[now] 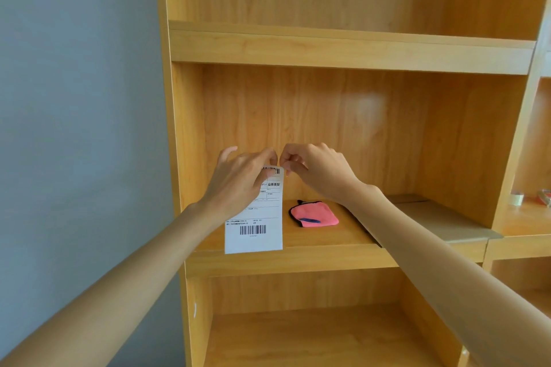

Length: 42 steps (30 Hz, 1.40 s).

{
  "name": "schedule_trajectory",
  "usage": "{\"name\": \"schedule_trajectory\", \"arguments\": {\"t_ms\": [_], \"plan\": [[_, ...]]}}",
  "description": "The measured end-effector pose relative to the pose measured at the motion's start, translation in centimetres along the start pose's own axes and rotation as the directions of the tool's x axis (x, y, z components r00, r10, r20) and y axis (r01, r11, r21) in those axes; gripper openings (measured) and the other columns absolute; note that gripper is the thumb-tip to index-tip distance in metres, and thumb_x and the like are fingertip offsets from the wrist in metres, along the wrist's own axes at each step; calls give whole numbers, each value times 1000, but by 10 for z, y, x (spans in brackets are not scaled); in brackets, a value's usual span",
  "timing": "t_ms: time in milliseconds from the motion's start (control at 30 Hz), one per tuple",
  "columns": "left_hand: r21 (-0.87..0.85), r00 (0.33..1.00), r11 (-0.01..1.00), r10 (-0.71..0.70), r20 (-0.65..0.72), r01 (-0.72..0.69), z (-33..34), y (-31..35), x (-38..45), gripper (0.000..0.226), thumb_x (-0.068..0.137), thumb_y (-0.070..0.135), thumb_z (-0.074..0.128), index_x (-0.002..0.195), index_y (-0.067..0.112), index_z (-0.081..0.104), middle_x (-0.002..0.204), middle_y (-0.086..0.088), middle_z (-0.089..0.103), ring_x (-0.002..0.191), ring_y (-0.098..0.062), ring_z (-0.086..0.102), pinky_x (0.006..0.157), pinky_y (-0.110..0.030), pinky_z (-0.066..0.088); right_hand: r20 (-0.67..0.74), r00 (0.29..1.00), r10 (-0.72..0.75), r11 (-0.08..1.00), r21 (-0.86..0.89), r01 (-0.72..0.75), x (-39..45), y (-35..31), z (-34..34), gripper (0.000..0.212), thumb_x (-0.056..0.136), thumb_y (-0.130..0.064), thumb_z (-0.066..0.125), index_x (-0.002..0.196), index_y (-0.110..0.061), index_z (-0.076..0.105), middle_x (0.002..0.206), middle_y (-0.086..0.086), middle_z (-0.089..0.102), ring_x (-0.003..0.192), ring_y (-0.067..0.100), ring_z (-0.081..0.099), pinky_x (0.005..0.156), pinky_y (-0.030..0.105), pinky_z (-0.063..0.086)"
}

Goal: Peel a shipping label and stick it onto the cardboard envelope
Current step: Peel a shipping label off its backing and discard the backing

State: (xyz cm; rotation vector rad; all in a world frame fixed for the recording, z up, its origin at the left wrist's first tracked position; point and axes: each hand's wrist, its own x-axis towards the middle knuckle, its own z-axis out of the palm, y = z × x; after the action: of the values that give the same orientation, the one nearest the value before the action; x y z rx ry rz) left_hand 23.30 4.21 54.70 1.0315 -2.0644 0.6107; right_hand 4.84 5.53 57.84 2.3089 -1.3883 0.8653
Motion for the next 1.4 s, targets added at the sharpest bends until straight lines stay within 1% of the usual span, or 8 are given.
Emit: {"name": "schedule_trajectory", "arguments": {"t_ms": [233, 433, 700, 900, 1000, 1167, 1267, 1400], "plan": [[-64, 995, 993, 96, -7, -96, 0, 3, -8, 22, 98, 14, 55, 113, 21, 41, 87, 19, 60, 81, -3, 65, 117, -38, 14, 61, 998, 6, 999, 45, -9, -2, -6, 2, 12, 98, -22, 50, 91, -29, 56, 90, -15, 72, 86, 15, 65, 61, 28, 42], [-20, 990, 990, 142, -9, -142, 3, -1, -13, 25, 94, 8, 59, 111, 20, 46, 102, 16, 68, 92, -3, 67, 118, -43, 17, 126, 990, 58, 993, 99, -70, -2, -11, 3, 22, 94, -15, 48, 81, -32, 53, 76, -17, 72, 82, 10, 69, 74, 40, 57], [-32, 990, 989, 144, -13, -144, 1, -1, -16, 12, 98, 26, 54, 106, 21, 47, 101, 18, 67, 97, -1, 66, 119, -45, 17, 216, 973, 81, 957, 255, -137, -1, -15, 2, 15, 98, -24, 49, 85, -24, 57, 73, -12, 76, 77, 3, 70, 79, 42, 57], [13, 986, 989, 148, -77, -148, -2, -2, -16, 14, 90, 20, 66, 95, 24, 53, 93, 16, 62, 95, -7, 61, 116, -44, 24, 198, 973, 118, 974, 169, -153, -1, -18, 4, 19, 94, -16, 41, 87, -28, 54, 71, -11, 70, 79, 12, 70, 75, 39, 57], [23, 982, 990, 141, -128, -139, -4, -4, -17, 18, 82, 19, 75, 87, 23, 58, 104, 11, 60, 96, -12, 57, 100, -37, 37, 205, 965, 164, 974, 124, -192, -5, -14, 4, 20, 94, -16, 36, 90, -27, 52, 71, -11, 68, 80, 15, 69, 65, 33, 51], [-244, 990, 964, 82, -116, -108, -7, -6, -18, 15, 88, 11, 69, 87, 19, 56, 98, 11, 67, 77, -9, 67, 63, -37, 56, 173, 963, 208, 976, 27, -215, -12, -5, 10, 20, 99, -25, 31, 94, -17, 48, 76, 0, 65, 69, 26, 62, 53, 32, 40], [-398, 994, 912, 76, -72, -99, -5, -2, -18, 12, 89, 12, 68, 90, 15, 56, 88, 5, 71, 82, -4, 71, 67, -33, 59, 145, 965, 219, 973, 37, -227, -14, -6, 13, 22, 101, -26, 26, 91, -15, 43, 66, 1, 51, 61, 27, 49, 48, 32, 29], [-567, 999, 824, -2, -32, -17, -10, 6, -19, 20, 91, 30, 65, 96, 14, 54, 96, 6, 70, 93, 1, 69, 81, -17, 55, 137, 970, 201, 969, 120, -218, -15, -4, 14, 24, 103, -27, 24, 93, -14, 43, 76, 10, 63, 69, 34, 61, 49, 33, 33]]}}
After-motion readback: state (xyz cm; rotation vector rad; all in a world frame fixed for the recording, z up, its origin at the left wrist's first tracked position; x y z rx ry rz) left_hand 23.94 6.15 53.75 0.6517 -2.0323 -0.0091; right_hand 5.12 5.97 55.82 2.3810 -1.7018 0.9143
